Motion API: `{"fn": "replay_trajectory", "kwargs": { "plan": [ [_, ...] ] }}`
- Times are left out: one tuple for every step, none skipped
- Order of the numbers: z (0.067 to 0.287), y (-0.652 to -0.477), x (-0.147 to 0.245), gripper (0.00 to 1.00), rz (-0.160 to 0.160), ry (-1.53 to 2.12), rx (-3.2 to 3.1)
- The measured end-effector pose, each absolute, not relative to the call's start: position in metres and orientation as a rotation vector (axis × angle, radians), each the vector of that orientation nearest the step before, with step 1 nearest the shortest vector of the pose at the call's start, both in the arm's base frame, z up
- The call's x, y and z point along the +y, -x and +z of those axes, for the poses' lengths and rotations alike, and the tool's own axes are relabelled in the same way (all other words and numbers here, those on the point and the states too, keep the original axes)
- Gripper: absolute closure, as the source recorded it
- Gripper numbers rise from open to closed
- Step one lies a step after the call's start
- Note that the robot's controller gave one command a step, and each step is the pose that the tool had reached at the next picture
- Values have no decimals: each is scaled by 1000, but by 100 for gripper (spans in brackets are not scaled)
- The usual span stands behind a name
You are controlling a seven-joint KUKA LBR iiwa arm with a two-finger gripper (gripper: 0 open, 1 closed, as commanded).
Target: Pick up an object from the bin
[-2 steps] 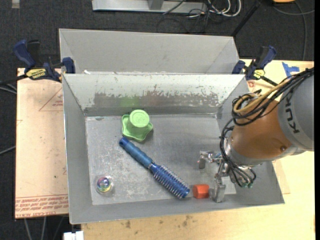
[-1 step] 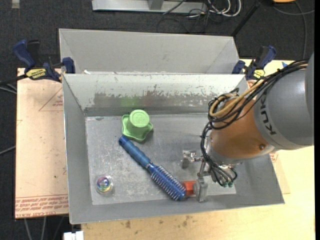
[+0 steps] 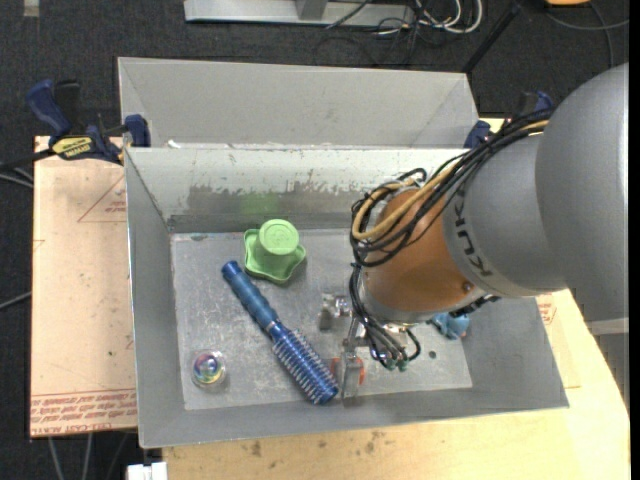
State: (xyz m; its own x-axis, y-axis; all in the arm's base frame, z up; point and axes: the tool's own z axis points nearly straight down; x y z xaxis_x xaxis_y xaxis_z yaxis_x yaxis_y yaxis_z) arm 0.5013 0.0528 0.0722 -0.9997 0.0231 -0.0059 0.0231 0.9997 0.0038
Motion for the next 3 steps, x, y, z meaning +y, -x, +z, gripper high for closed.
{"fn": "replay_trajectory", "kwargs": {
  "plan": [
    [74,-502,49,100,4,-43,3132],
    [186,-481,38,100,0,542,3088],
    [267,-515,42,100,-1,507,3086]
  ]
}}
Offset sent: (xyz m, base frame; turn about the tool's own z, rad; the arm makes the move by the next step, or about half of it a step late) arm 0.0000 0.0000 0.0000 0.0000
